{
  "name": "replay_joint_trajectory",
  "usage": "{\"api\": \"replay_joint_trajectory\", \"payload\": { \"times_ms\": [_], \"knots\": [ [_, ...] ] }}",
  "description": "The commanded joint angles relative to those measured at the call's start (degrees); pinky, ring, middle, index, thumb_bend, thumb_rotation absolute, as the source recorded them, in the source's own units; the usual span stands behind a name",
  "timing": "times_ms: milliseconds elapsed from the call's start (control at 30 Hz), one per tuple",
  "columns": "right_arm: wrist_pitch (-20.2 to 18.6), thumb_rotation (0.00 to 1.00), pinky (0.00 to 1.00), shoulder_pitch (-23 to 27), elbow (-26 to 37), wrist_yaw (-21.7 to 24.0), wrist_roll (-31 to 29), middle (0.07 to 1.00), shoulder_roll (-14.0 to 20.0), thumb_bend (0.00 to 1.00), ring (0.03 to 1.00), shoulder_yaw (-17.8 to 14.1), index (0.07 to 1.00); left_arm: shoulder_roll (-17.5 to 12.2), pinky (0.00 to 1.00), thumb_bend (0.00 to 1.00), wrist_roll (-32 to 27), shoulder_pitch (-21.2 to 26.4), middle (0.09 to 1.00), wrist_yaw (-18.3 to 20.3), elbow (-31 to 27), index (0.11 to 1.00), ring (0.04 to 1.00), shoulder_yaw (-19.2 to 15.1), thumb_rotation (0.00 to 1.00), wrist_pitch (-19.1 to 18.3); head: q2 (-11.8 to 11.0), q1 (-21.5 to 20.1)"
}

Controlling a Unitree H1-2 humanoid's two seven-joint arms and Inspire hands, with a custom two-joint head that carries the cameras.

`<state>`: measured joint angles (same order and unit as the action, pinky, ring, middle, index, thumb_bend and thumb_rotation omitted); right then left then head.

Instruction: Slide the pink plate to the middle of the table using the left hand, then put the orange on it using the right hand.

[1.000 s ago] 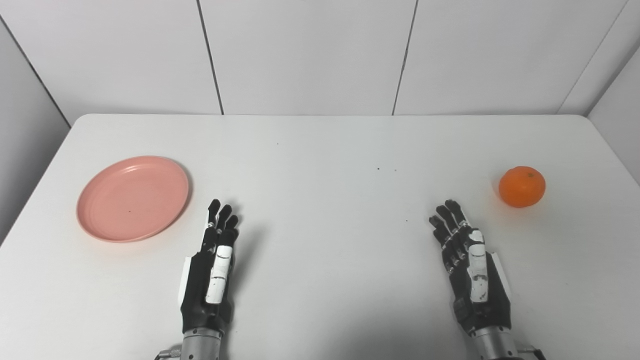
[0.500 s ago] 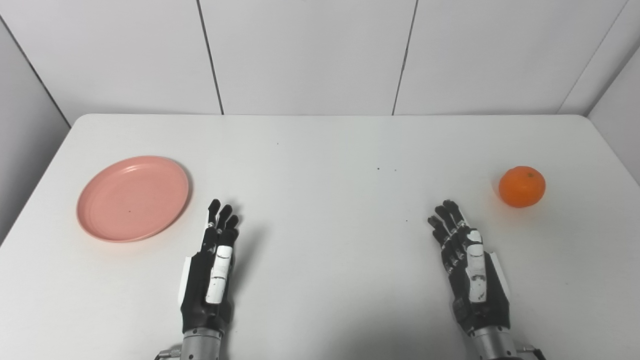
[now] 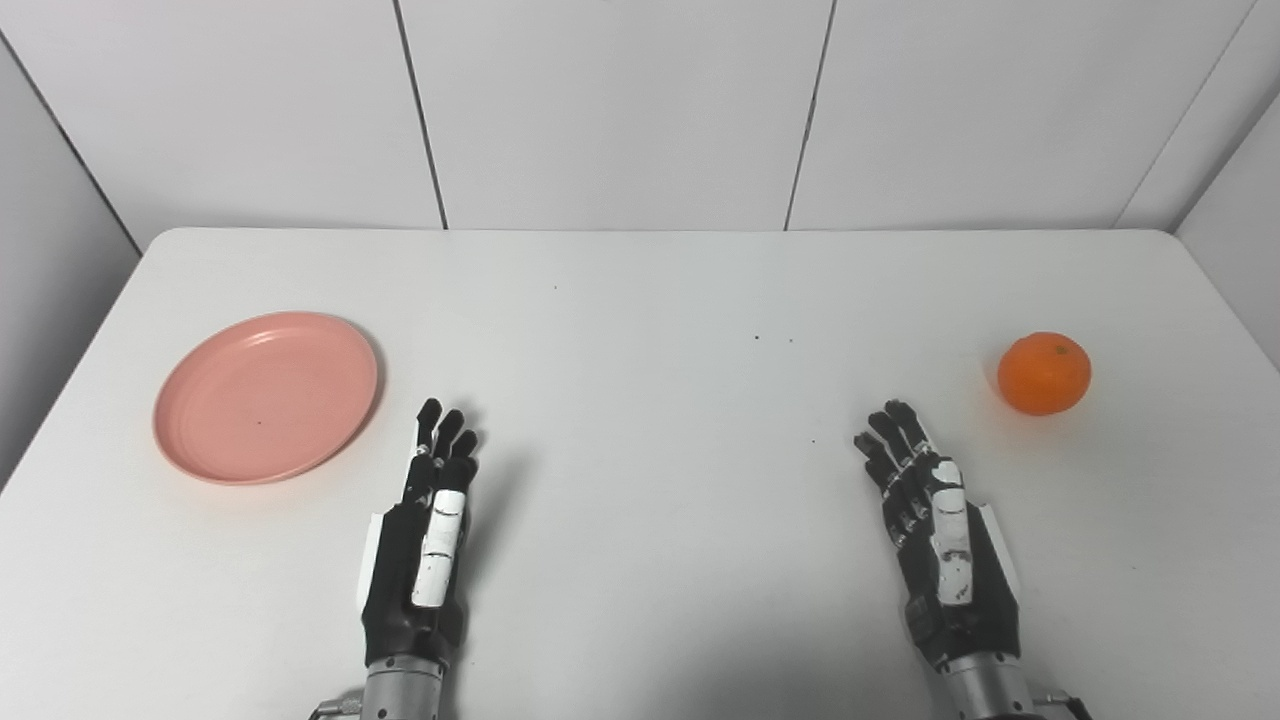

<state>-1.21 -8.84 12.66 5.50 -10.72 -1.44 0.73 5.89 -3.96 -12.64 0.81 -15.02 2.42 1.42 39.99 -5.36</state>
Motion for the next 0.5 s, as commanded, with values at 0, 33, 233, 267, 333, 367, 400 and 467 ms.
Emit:
{"api": "replay_joint_trajectory", "payload": {
  "times_ms": [0,33,233,267,333,367,400,467],
  "knots": [
    [-0.97,0.97,0.99,-1.70,0.01,0.17,-0.29,0.929,0.18,0.82,0.916,0.29,0.928,-2.04,1.00,0.70,-0.22,-10.05,0.986,0.93,-1.77,0.993,0.975,-0.04,0.80,0.86,-0.24,0.46],
    [-0.96,0.97,0.99,-1.68,-0.05,0.21,-0.33,0.930,0.22,0.82,0.917,0.28,0.929,-2.00,1.00,0.70,-0.19,-10.03,0.985,0.89,-1.68,0.992,0.974,-0.04,0.80,0.90,-0.24,0.46],
    [-0.76,0.96,1.00,-1.72,-1.12,1.14,-2.29,0.935,0.85,0.83,0.928,-0.49,0.931,-1.32,1.00,0.68,1.03,-9.82,0.979,0.32,-0.47,0.989,0.966,0.51,0.81,1.58,-2.12,5.18],
    [-0.69,0.96,1.00,-1.72,-1.31,1.32,-2.70,0.938,0.98,0.83,0.931,-0.67,0.935,-1.14,1.00,0.67,1.20,-9.79,0.974,0.18,-0.30,0.985,0.960,0.62,0.80,1.59,-2.22,5.48],
    [-0.45,0.96,1.00,-1.77,-1.67,1.61,-3.12,0.940,1.53,0.83,0.935,-1.04,0.939,-0.63,1.00,0.67,1.94,-9.80,0.966,-0.24,0.24,0.976,0.953,1.06,0.79,1.88,-3.13,7.80],
    [-0.26,0.97,1.00,-1.80,-1.87,1.82,-3.27,0.942,1.85,0.83,0.937,-1.26,0.941,-0.44,0.99,0.68,2.38,-9.81,0.964,-0.39,0.62,0.972,0.950,1.36,0.79,2.30,-3.65,8.96],
    [0.03,0.97,1.00,-1.83,-2.06,2.13,-3.46,0.942,2.12,0.83,0.938,-1.46,0.941,-0.29,0.99,0.68,2.81,-9.83,0.963,-0.55,0.94,0.972,0.950,1.61,0.79,2.69,-3.77,9.24],
    [0.52,0.98,1.00,-1.84,-2.76,2.96,-4.24,0.948,2.78,0.83,0.945,-2.11,0.947,0.17,0.99,0.66,3.45,-9.84,0.961,-0.83,1.89,0.968,0.946,2.23,0.78,3.76,-4.70,11.12]
  ]
}}
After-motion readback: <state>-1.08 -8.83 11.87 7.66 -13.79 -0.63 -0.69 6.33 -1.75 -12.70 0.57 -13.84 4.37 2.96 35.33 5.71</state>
